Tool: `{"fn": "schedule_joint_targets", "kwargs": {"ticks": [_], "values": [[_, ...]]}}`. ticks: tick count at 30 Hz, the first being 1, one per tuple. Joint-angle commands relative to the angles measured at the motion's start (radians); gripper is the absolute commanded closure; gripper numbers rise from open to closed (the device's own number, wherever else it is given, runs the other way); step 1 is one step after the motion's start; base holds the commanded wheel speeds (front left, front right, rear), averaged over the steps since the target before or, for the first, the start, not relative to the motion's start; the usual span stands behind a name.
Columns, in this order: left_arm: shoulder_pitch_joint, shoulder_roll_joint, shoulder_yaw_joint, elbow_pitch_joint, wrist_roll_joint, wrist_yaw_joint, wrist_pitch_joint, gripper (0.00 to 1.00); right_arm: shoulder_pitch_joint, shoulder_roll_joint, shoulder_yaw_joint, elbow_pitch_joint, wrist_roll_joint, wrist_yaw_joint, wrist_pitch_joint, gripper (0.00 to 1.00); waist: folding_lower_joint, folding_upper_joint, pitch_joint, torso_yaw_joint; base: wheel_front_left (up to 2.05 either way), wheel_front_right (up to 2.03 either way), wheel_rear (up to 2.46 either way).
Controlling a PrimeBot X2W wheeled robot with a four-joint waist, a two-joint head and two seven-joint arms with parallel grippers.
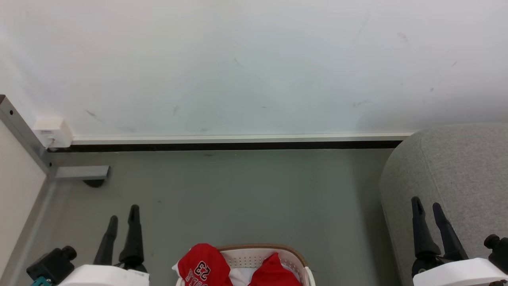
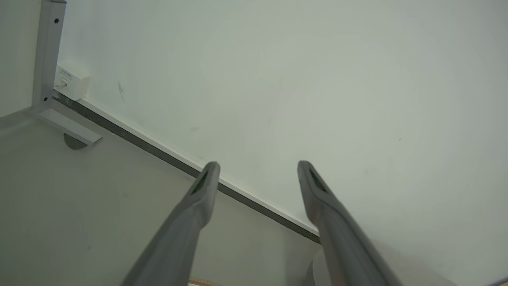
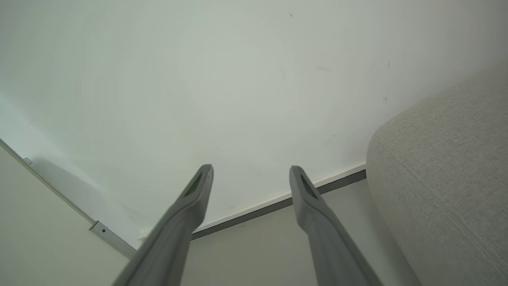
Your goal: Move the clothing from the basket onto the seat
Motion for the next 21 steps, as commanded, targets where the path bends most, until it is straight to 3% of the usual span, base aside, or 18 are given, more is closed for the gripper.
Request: {"fn": "schedule_joint_targets", "kwargs": {"ticks": [1, 21], "values": [[-0.004, 0.013, -0.002, -0.016, 0.036, 0.005, -0.009, 0.0, -0.011, -0.005, 0.003, -0.017, -0.03, -0.001, -0.009, 0.0, 0.0, 0.0, 0.0, 0.0, 0.0, 0.0, 0.0], [0.022, 0.041, -0.017, -0.061, 0.242, 0.061, -0.065, 0.0, -0.004, 0.003, 0.034, -0.021, -0.246, -0.001, -0.065, 0.0, 0.0, 0.0, -0.005, -0.013, 0.0, 0.0, 0.0]]}}
